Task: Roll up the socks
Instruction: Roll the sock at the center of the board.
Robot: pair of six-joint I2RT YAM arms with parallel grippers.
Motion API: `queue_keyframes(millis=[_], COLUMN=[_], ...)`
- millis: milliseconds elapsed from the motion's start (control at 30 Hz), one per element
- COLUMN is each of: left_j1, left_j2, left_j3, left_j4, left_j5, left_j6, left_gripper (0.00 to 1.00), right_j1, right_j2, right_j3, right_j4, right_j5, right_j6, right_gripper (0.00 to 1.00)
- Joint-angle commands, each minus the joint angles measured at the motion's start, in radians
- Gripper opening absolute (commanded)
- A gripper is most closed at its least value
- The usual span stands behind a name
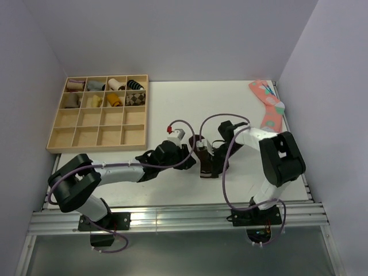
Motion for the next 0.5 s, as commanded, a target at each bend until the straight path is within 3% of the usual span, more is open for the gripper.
queue_keyframes(millis=[0, 200, 467], left_j1=[-0.043, -0.089, -0.104], left_j2=[-0.003, 0.071, 0.190], left_j3=[-0.032, -0.093, -0.095], left_j4=[0.216, 0.458, 0.626], left_j5=[-0.074, -0.037, 0.113], left_j6=[0.127, 0.277, 0.389], left_gripper=[0.40, 0.41, 0.48], right_j1=[-0.040, -0.097, -0.130], right_j2=[0.093, 0.178, 0.295], right_j3=[0.082, 0.145, 0.244], right_j4=[-0.198, -0.208, -0.290], right_j5=[-0.074, -0.061, -0.039], right_j6=[-0.069, 0.009, 0.051], right_gripper=[0.02, 0.02, 0.02])
